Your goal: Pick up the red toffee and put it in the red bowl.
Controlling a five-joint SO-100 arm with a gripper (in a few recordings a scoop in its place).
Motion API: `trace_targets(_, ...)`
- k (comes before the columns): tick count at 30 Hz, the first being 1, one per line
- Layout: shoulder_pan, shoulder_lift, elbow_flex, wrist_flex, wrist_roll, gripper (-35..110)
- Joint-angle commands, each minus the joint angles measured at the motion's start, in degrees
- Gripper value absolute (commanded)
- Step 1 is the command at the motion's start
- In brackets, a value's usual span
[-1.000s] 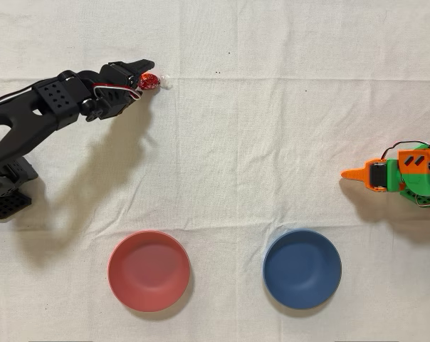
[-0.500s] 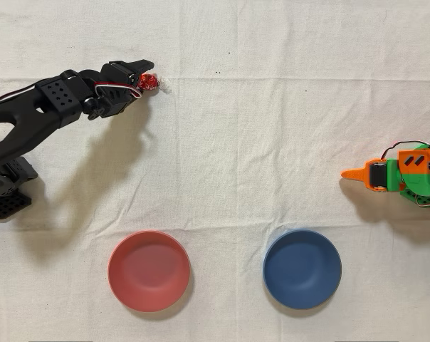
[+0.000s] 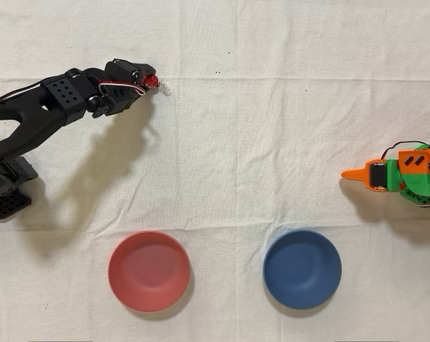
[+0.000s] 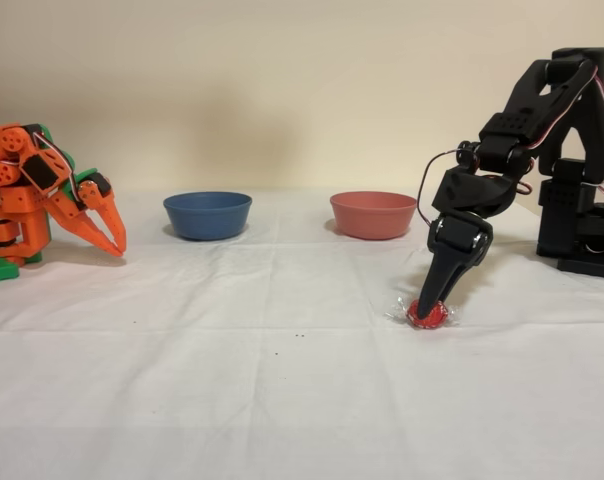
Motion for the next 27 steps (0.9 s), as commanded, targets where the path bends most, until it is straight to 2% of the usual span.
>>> trace_targets(1, -0.26, 2.29, -0.97, 0.00, -0.97, 10)
trace_targets(12, 0.79, 13.36, 4.57, 3.60, -0.44, 10)
trace_targets(27, 7.56, 34.01, 8.53, 17.67, -0.18, 10)
